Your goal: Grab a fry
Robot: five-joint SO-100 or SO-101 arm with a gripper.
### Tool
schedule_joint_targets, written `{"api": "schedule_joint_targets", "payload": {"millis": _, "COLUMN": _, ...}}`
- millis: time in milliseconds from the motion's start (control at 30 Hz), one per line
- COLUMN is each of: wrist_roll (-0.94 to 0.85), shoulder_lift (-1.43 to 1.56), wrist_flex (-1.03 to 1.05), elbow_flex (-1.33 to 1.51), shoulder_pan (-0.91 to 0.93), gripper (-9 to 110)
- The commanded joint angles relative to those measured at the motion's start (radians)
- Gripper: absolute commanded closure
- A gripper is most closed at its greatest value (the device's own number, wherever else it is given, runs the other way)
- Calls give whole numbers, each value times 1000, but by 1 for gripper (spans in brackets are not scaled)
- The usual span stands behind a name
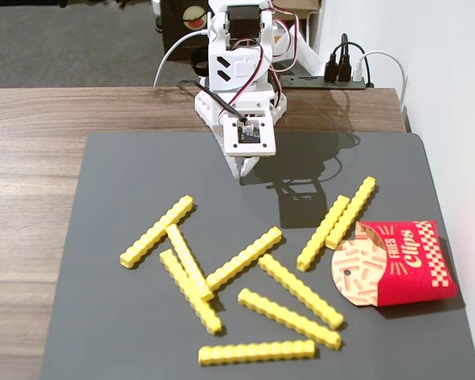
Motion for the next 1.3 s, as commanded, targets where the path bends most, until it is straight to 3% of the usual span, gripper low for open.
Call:
{"api": "schedule_joint_targets", "payload": {"millis": 0, "wrist_roll": -8, "shoulder_lift": 6, "wrist_flex": 14, "elbow_flex": -2, "shoulder_pan": -14, "gripper": 101}}
{"api": "schedule_joint_targets", "payload": {"millis": 700, "wrist_roll": 23, "shoulder_lift": -3, "wrist_flex": 17, "elbow_flex": -21, "shoulder_pan": -17, "gripper": 101}}
{"api": "schedule_joint_targets", "payload": {"millis": 1267, "wrist_roll": 170, "shoulder_lift": -397, "wrist_flex": -12, "elbow_flex": -347, "shoulder_pan": 179, "gripper": 101}}
